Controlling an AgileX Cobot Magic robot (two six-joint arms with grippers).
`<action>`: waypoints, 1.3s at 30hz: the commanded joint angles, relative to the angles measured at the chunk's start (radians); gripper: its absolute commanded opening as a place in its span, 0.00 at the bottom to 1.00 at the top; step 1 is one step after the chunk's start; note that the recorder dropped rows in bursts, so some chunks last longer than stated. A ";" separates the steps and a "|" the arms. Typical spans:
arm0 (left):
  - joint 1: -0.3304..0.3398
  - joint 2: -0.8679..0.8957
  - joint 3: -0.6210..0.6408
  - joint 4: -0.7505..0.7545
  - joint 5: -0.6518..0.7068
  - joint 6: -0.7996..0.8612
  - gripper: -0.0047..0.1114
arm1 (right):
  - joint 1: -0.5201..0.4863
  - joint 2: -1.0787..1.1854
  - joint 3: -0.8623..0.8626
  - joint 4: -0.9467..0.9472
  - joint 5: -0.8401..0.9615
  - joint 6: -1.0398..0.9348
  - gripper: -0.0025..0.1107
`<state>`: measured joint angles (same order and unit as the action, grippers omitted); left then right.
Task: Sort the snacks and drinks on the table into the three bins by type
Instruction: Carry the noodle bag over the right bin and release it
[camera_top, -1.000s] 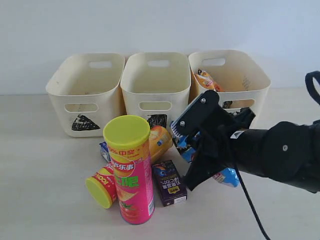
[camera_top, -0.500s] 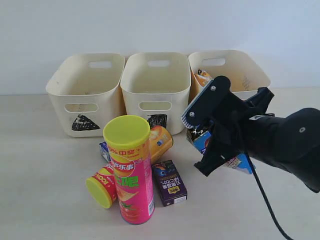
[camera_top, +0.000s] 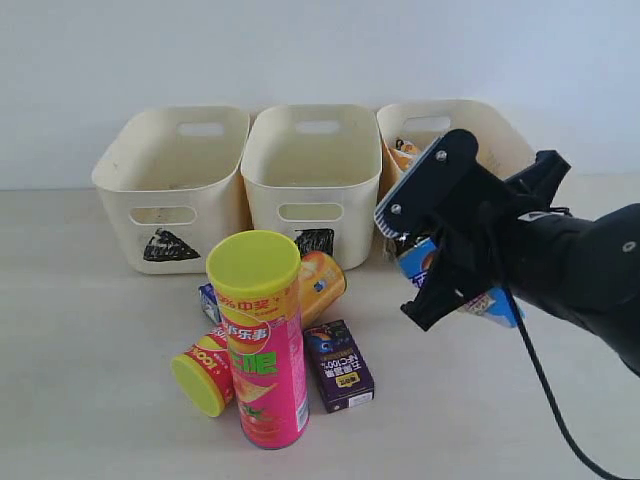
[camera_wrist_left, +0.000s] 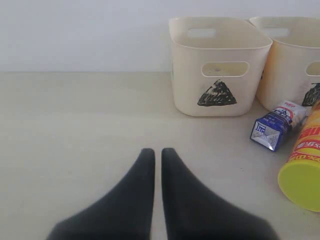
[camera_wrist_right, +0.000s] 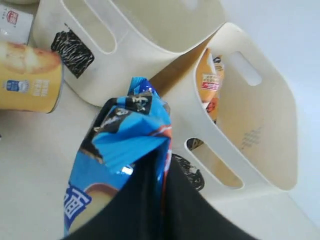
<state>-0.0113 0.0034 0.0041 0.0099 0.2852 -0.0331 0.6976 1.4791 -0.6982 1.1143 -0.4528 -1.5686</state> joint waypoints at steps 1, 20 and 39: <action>0.003 -0.003 -0.004 0.001 -0.007 0.000 0.08 | 0.000 -0.059 -0.002 0.002 -0.033 -0.031 0.02; 0.003 -0.003 -0.004 0.001 -0.007 0.000 0.08 | -0.042 -0.155 -0.188 0.015 -0.061 -0.188 0.02; 0.003 -0.003 -0.004 0.001 -0.007 0.000 0.08 | -0.328 0.252 -0.626 -0.002 0.189 -0.182 0.02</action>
<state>-0.0113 0.0034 0.0041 0.0099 0.2852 -0.0331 0.4047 1.6683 -1.2678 1.1274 -0.2822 -1.7521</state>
